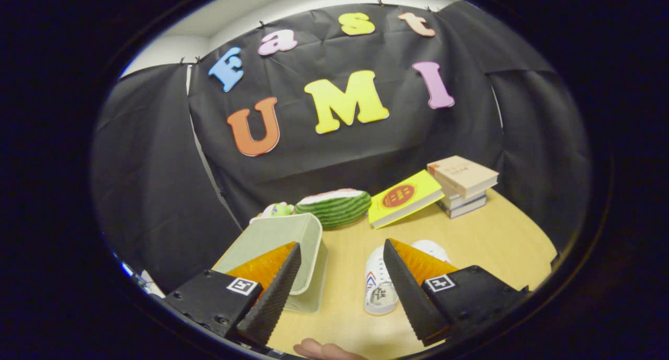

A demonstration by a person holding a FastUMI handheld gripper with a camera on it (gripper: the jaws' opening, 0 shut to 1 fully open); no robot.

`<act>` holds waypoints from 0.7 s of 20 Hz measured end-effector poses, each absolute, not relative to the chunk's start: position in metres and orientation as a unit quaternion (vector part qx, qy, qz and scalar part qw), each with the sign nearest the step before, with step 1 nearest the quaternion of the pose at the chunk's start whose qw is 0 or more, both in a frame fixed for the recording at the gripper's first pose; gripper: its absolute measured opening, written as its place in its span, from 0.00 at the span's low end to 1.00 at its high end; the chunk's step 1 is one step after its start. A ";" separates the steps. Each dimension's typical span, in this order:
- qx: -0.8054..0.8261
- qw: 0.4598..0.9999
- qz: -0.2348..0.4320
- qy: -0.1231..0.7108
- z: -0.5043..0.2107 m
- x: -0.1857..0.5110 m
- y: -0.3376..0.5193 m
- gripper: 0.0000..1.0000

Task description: Open the storage box then place both shoes into the box .Put the left shoe in first, then the right shoe, with the right side of both shoes facing outward in a uniform manner.

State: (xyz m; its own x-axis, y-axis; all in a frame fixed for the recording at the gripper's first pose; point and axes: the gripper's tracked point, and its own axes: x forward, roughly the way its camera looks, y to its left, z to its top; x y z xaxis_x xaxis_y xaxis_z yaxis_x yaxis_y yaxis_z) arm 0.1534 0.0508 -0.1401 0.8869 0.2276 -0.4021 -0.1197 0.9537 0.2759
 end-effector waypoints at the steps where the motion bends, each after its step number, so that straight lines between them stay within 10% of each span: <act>1: 0.135 0.958 0.095 0.233 -0.148 0.166 0.053 1.00; 14: 0.331 0.782 0.317 0.423 -0.229 0.268 0.131 0.95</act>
State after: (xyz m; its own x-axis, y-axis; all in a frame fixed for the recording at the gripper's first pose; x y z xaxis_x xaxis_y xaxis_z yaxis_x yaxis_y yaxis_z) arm 0.2679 0.1307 -0.2291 0.4416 0.7751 -0.4519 -0.2153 0.5805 0.7853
